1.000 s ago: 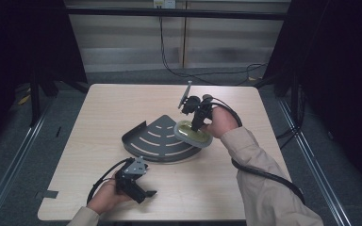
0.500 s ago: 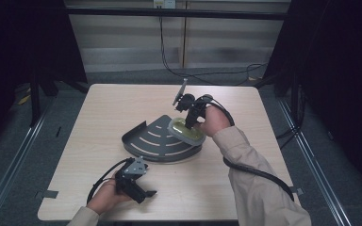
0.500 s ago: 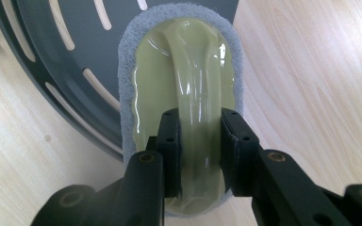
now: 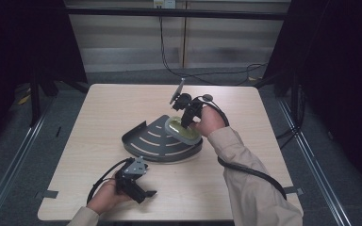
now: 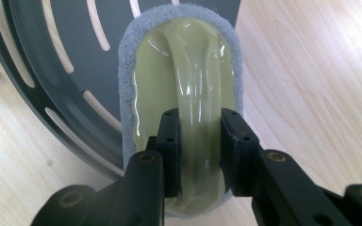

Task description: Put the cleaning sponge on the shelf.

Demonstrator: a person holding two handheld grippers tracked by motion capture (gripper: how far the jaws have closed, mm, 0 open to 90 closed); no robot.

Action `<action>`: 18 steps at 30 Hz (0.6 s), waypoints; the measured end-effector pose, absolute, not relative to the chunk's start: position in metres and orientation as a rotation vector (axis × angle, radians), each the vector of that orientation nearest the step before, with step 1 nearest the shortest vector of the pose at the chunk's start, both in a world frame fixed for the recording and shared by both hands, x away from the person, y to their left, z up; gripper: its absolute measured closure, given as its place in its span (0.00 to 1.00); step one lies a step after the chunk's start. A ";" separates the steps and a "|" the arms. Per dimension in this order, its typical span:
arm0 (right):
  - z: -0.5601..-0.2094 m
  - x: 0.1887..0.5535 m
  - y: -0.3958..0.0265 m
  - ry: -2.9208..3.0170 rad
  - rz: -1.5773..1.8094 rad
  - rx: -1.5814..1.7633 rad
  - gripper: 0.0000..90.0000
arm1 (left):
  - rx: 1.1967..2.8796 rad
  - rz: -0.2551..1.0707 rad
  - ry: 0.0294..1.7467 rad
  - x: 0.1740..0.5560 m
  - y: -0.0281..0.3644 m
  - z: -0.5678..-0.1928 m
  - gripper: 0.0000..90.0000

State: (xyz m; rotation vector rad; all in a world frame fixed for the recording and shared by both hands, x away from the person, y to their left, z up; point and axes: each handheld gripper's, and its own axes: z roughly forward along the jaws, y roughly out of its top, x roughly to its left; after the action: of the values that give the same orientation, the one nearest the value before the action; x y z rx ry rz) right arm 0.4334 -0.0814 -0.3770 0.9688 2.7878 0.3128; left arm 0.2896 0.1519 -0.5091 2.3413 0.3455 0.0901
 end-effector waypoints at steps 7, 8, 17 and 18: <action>-0.382 0.436 -0.077 2.785 0.303 0.974 0.80 | 2.342 0.089 0.345 0.290 0.152 -0.509 0.00; -0.383 0.436 -0.076 2.787 0.305 0.979 0.80 | 2.343 0.088 0.347 0.290 0.152 -0.509 0.00; -0.389 0.437 -0.072 2.805 0.298 0.981 0.80 | 2.342 0.094 0.346 0.290 0.152 -0.509 0.00; -0.390 0.437 -0.071 2.809 0.309 0.989 0.80 | 2.342 0.093 0.347 0.290 0.152 -0.509 0.00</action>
State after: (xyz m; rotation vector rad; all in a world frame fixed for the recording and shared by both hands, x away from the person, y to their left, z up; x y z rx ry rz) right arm 0.4370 -0.0714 -0.3903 0.9889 2.8090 0.3092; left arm 0.2895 0.1519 -0.5090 2.3420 0.3467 0.0925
